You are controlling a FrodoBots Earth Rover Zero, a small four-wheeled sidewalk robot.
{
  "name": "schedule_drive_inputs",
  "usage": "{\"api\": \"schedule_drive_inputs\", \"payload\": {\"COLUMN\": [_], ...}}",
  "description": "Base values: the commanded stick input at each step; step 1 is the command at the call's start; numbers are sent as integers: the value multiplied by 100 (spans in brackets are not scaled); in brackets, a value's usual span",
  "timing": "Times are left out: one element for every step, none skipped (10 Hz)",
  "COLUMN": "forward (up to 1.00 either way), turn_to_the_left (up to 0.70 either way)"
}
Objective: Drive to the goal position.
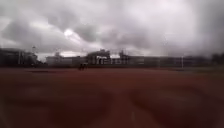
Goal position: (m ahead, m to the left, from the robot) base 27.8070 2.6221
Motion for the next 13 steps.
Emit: {"api": "schedule_drive_inputs", "payload": {"forward": [70,70,70,70,70,70,70,70,70,70,70,70,70], "turn_to_the_left": [0,0,0,0,0,0,0,0,0,0,0,0,0]}}
